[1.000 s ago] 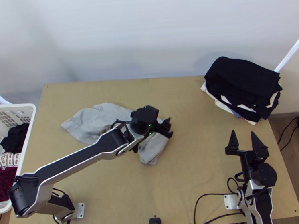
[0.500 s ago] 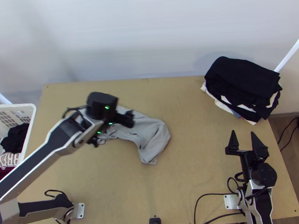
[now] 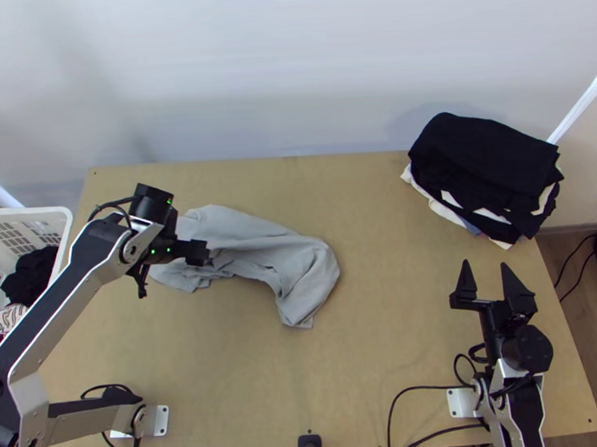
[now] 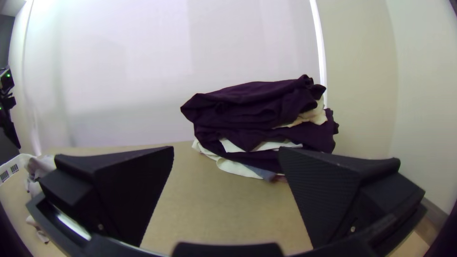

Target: Fold the t-shirt

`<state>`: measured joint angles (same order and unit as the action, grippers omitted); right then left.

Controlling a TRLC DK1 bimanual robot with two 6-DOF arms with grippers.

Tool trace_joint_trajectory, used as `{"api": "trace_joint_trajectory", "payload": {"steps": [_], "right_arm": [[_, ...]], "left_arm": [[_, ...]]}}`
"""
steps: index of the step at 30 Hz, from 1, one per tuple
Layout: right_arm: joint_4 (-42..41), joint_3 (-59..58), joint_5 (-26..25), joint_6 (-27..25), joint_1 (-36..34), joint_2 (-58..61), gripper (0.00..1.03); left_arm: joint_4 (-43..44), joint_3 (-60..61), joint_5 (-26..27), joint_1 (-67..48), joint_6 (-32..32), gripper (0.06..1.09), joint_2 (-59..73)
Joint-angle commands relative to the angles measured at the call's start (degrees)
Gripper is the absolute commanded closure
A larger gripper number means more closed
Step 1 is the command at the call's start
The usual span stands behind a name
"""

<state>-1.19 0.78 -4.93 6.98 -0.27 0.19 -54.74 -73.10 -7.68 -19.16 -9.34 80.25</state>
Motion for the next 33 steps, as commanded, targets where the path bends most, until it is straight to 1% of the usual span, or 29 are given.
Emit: {"api": "trace_joint_trajectory", "payload": {"steps": [1,5,10,11,12,13,14,15,18,21,24,33], "right_arm": [[1.02,-0.42,-0.17,-0.66,-0.25,-0.27,0.04],[1.02,-0.42,-0.17,-0.66,-0.25,-0.27,0.04],[0.93,-0.42,-0.17,-0.74,-0.25,-0.27,0.04],[1.02,-0.42,-0.17,-0.74,-0.25,-0.27,0.04],[0.93,-0.42,-0.17,-0.74,-0.25,-0.27,0.04],[1.02,-0.42,-0.17,-0.74,-0.25,-0.27,0.04],[0.93,-0.42,-0.17,-0.66,-0.25,-0.27,0.04],[1.02,-0.42,-0.17,-0.74,-0.25,-0.27,0.04],[1.02,-0.42,-0.17,-0.74,-0.25,-0.27,0.04],[1.02,-0.42,-0.17,-0.74,-0.25,-0.27,0.04],[0.93,-0.42,-0.17,-0.74,-0.25,-0.27,0.04],[0.93,-0.42,-0.17,-0.74,-0.25,-0.27,0.04]], "left_arm": [[0.25,2.17,0.56,0.35,0.38,0.19,3.69],[5.79,4.72,0.56,0.35,1.17,0.2,6.5],[10.0,5.25,0.12,0.09,2.22,0.2,11.33],[11.59,5.6,-0.14,-0.18,3.28,0.31,11.69],[14.66,6.57,-1.11,-0.88,4.51,0.58,11.25],[19.41,7.71,-2.86,-1.5,6.18,0.93,9.93],[23.1,8.41,-3.57,-2.29,8.55,1.02,8.96],[23.8,8.06,-3.48,-2.99,9.52,1.04,8.61],[22.31,3.84,-3.57,-5.89,10.57,1.05,8.61],[18.35,-3.28,-3.57,-8.09,9.61,1.05,9.31],[16.6,-9.96,-3.83,-10.64,9.26,1.05,11.16],[12.73,-28.76,-4.45,-15.21,10.66,1.05,27.42]]}}
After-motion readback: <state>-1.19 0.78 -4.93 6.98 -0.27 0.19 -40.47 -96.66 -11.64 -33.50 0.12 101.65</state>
